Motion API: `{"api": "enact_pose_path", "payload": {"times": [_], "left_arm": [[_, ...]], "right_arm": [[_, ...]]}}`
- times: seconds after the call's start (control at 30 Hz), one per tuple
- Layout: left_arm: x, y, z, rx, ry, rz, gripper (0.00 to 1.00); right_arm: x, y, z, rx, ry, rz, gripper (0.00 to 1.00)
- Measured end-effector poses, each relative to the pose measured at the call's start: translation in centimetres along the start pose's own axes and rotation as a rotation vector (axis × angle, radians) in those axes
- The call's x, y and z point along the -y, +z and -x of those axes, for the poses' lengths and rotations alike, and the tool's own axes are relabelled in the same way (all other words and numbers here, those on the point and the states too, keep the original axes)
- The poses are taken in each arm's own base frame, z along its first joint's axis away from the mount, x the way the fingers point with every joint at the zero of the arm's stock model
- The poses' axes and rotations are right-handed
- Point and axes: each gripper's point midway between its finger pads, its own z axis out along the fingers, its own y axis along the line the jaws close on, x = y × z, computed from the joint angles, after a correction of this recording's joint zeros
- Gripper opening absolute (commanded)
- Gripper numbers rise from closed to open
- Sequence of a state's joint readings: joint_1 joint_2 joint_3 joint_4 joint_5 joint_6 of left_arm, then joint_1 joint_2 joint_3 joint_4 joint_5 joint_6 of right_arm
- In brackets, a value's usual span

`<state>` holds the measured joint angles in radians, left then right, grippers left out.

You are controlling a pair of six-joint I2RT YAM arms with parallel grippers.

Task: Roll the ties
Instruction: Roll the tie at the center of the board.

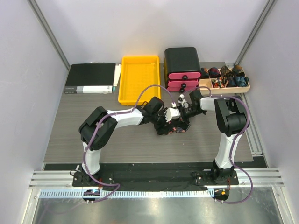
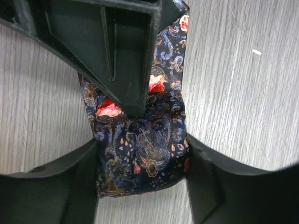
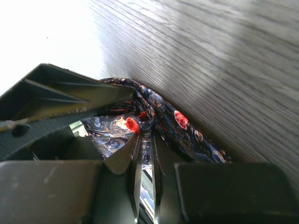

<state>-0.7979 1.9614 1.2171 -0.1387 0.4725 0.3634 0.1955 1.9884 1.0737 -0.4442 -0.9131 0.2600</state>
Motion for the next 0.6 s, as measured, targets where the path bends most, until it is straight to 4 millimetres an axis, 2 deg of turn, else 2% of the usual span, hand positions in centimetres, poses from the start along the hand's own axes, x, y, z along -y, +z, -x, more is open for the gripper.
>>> {"api": "enact_pose_path", "payload": {"times": [0.13, 0.37, 0.6], "left_arm": [[0.1, -0.6, -0.5, 0.004, -0.010, 0.006, 0.79], [-0.1, -2.7, -2.7, 0.024, -0.051, 0.026, 0.78], [0.0, -2.5, -1.7, 0.078, 0.017, -0.002, 0.72]], "right_arm": [[0.1, 0.0, 0.0, -0.005, 0.004, -0.010, 0.18], [0.2, 0.0, 0.0, -0.013, -0.001, -0.022, 0.17], [0.2, 0.0, 0.0, -0.016, 0.000, -0.029, 0.14]]}}
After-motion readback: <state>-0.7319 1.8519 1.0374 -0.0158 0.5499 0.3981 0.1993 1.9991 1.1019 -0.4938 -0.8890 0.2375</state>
